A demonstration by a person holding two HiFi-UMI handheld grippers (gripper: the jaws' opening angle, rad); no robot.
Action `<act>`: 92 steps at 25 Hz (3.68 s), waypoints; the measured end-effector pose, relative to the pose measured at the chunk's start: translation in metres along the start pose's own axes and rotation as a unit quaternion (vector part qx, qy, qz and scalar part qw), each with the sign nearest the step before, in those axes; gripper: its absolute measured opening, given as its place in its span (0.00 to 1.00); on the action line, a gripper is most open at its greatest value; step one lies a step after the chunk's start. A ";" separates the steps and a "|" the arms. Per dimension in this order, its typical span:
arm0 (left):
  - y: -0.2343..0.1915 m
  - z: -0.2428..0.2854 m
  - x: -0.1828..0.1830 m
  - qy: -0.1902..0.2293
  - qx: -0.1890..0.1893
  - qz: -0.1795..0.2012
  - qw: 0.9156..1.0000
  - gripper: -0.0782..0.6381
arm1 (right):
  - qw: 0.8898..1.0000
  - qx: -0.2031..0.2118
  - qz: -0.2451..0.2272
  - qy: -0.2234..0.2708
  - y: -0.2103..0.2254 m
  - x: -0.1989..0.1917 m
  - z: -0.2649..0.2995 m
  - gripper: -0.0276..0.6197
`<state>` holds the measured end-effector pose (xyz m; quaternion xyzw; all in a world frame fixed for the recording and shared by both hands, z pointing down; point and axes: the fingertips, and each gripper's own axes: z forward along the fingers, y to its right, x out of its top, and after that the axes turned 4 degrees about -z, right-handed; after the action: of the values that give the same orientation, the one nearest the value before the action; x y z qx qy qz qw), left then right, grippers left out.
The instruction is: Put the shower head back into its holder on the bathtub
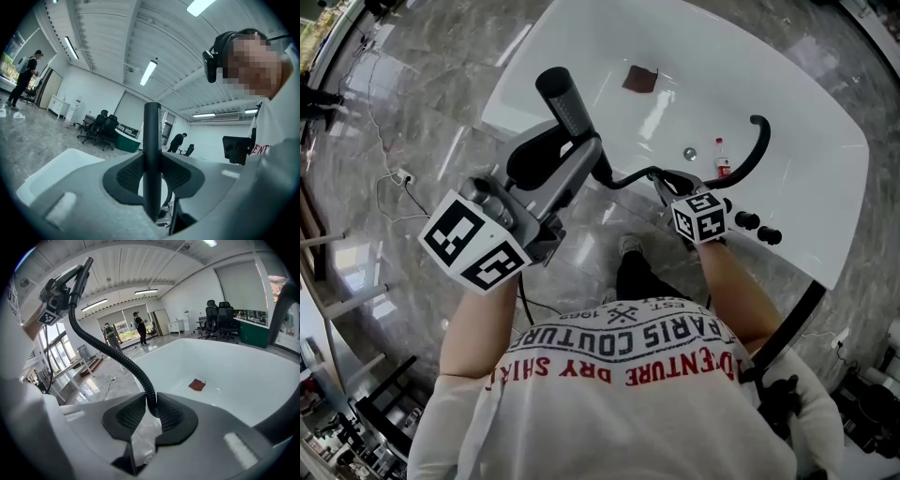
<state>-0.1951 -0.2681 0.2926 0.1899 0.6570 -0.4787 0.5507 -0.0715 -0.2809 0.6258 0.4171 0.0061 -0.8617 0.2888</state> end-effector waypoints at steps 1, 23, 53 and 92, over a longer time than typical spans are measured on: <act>0.000 0.001 -0.001 -0.001 -0.003 -0.002 1.000 0.28 | 1.000 0.000 0.001 -0.004 0.000 -0.002 0.002 0.15; 0.006 0.027 -0.026 -0.018 -0.021 0.003 1.000 0.28 | 0.999 -0.004 0.019 -0.045 0.002 -0.031 0.024 0.22; -0.022 0.104 -0.131 -0.028 0.015 0.044 0.999 0.28 | 0.998 0.017 0.065 -0.006 -0.008 -0.088 -0.068 0.04; -0.096 0.141 -0.284 -0.061 0.080 0.025 0.995 0.28 | 0.994 -0.033 0.105 -0.026 0.017 -0.156 -0.094 0.04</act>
<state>-0.1019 -0.3528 0.5994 0.2200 0.5769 -0.5264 0.5845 0.0796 -0.1947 0.6810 0.3836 -0.0171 -0.8363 0.3914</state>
